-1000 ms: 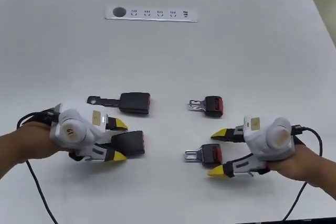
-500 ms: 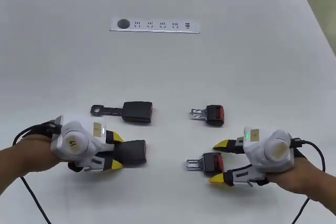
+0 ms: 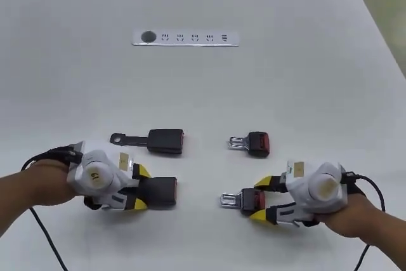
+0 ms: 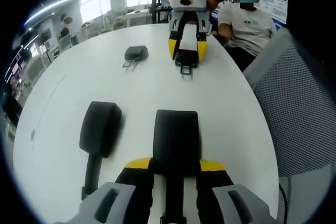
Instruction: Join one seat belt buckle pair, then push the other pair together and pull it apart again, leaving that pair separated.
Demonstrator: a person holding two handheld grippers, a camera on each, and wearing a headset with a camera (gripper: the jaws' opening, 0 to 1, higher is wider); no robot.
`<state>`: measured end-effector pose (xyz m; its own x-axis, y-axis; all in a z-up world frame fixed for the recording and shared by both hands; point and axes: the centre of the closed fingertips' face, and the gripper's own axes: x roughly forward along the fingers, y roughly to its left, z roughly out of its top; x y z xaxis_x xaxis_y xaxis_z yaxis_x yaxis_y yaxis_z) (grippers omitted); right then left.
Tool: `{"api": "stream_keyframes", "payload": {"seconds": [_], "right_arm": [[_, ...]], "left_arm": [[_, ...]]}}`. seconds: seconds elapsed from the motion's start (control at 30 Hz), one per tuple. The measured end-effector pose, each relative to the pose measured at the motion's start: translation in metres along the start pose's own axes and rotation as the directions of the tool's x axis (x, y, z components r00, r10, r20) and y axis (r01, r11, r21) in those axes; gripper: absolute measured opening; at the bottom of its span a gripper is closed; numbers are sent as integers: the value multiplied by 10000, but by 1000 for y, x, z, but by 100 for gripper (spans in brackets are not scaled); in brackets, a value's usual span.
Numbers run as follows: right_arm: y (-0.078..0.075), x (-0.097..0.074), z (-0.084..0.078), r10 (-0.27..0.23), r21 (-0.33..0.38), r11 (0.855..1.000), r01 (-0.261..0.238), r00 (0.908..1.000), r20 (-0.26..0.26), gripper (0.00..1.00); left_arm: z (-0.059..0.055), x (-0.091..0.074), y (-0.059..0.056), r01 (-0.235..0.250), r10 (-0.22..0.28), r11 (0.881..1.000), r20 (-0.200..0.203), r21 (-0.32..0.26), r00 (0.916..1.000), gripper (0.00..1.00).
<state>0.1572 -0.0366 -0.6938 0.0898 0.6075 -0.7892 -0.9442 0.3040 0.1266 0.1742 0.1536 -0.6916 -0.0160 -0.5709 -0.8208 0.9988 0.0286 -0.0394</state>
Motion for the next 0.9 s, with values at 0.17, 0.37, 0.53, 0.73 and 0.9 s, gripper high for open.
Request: {"api": "stream_keyframes", "payload": {"seconds": [0.17,0.37,0.53,0.73,0.9], "right_arm": [[1,6,7,20,-71,10000,-20,10000,72,34],[2,13,18,20,-117,9999,-17,9997,241,33],[4,18,28,88,-176,9998,-82,9994,346,33],[4,27,41,177,-275,9995,-163,9985,527,33],[4,31,54,252,-228,9995,-237,9974,672,33]], "left_arm": [[0,0,0,0,0,10000,-27,-98,10000,32],[0,1,1,13,-15,9999,-150,-154,9999,32],[-2,1,2,68,-71,9999,-210,-125,9998,32],[-2,1,2,123,-127,9999,-348,-121,9993,32],[-2,2,2,146,-149,9999,-372,-87,9992,32]]}}
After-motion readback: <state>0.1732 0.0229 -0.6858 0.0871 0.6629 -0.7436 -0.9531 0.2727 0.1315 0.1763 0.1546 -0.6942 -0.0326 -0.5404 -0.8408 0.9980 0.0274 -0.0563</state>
